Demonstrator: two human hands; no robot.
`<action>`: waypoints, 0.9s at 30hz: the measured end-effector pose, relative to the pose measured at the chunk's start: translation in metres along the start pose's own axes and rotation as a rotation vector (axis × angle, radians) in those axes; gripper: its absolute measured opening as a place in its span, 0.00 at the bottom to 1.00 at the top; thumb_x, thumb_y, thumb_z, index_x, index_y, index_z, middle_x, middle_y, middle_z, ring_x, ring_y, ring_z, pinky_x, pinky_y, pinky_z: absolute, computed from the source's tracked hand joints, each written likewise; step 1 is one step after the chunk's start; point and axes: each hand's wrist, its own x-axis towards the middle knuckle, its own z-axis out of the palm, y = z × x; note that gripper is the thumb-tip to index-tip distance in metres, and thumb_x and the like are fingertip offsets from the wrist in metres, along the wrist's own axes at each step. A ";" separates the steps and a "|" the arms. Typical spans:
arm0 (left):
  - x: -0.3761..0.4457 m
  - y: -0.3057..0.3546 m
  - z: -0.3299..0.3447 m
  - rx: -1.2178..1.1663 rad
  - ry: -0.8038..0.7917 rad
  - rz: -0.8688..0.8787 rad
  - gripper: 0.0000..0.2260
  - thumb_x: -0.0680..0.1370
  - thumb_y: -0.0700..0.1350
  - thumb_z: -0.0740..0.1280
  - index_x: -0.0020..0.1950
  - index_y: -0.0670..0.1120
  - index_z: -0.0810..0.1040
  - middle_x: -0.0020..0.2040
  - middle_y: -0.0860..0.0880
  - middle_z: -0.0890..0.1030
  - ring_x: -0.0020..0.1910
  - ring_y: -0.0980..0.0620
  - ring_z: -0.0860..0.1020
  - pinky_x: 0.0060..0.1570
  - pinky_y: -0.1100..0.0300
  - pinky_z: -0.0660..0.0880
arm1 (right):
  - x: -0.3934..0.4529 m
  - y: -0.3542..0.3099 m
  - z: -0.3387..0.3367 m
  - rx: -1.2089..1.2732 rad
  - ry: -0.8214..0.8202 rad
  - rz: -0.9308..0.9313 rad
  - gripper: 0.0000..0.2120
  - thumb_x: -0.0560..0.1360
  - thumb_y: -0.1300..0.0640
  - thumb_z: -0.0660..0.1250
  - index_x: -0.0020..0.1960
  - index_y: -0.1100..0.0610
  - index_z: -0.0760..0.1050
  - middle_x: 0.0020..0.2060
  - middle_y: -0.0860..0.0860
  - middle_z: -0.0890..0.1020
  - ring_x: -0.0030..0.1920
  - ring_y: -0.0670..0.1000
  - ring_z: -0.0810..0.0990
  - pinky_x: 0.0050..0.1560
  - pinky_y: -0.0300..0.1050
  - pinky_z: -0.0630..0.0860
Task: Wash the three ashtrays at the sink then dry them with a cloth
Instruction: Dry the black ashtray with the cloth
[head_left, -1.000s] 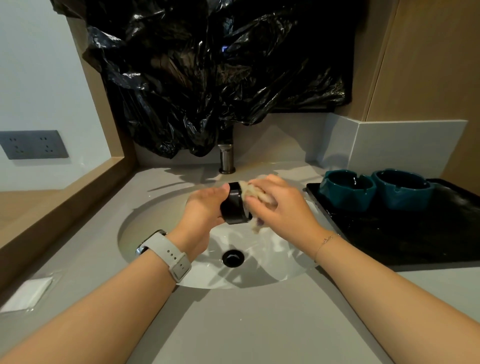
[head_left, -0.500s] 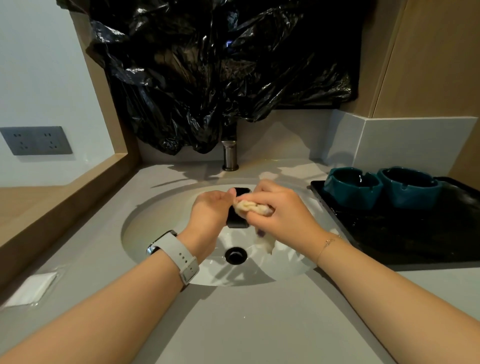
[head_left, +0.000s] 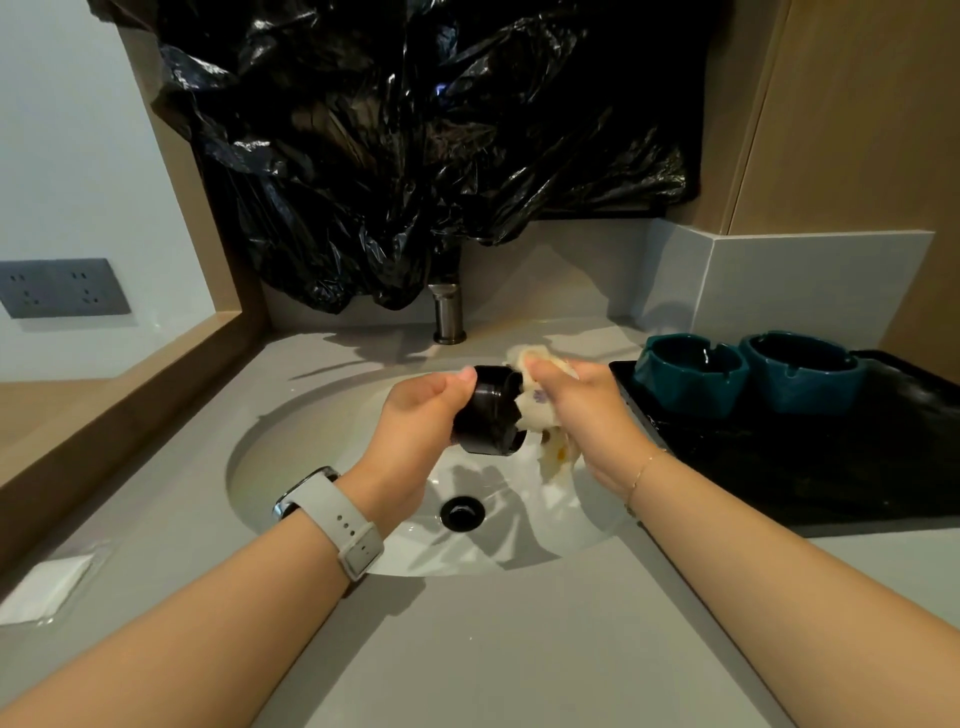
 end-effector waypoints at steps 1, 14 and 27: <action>0.000 0.000 0.000 -0.040 -0.004 -0.021 0.15 0.83 0.47 0.62 0.47 0.36 0.81 0.44 0.41 0.83 0.45 0.46 0.82 0.48 0.57 0.81 | -0.001 0.002 -0.001 0.051 -0.011 0.033 0.11 0.76 0.54 0.66 0.39 0.59 0.74 0.29 0.53 0.77 0.27 0.52 0.75 0.24 0.38 0.70; 0.017 0.008 -0.018 -0.459 0.171 -0.128 0.14 0.83 0.47 0.62 0.61 0.39 0.77 0.54 0.42 0.85 0.52 0.49 0.85 0.56 0.56 0.79 | -0.018 0.017 0.021 0.212 -0.202 0.115 0.12 0.74 0.56 0.72 0.45 0.66 0.80 0.36 0.56 0.81 0.35 0.50 0.81 0.43 0.45 0.82; 0.007 0.014 -0.001 -0.726 0.212 -0.409 0.15 0.83 0.49 0.60 0.46 0.39 0.77 0.35 0.44 0.84 0.36 0.50 0.82 0.35 0.59 0.81 | -0.024 0.014 0.042 -0.339 -0.014 -0.789 0.06 0.72 0.62 0.71 0.46 0.57 0.76 0.44 0.45 0.74 0.44 0.47 0.76 0.38 0.44 0.77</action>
